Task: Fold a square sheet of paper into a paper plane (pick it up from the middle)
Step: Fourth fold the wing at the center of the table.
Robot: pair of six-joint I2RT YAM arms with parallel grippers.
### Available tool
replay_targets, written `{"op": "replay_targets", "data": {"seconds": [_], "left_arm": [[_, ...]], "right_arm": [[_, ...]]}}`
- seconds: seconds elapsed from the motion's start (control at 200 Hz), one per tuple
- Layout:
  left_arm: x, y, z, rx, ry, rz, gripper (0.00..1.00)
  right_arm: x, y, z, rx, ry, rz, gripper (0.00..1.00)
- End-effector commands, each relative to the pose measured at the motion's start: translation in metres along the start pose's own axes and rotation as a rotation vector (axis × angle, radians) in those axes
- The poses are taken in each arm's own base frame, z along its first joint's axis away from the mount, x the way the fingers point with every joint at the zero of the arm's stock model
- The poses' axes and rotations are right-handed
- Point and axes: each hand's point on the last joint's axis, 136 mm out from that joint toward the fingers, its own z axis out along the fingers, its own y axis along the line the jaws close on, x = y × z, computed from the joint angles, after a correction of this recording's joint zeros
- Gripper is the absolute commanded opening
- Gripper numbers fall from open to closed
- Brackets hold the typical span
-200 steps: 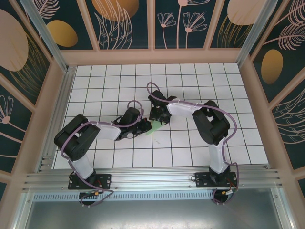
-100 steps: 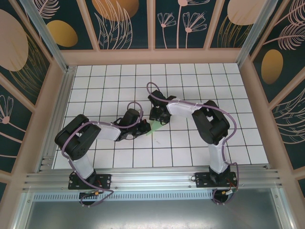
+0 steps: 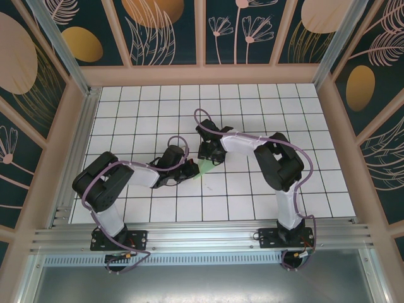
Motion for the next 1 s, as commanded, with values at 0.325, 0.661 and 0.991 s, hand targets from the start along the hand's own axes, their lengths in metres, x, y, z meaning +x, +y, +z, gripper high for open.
{"op": "replay_targets", "data": {"seconds": [0.325,0.661,0.991], "left_arm": [[0.045,0.038,-0.009,-0.126,0.137,0.006,0.0],[0.027,0.036,-0.027,-0.201,0.059,0.052,0.0],[0.009,-0.034,-0.04,0.072,-0.003,0.046,0.03]], "right_arm": [[0.084,-0.111,0.088,0.363,0.261,0.013,0.59],[0.085,-0.113,0.089,0.37,0.267,0.015,0.59],[0.083,-0.11,0.09,0.366,0.265,0.008,0.59]]}}
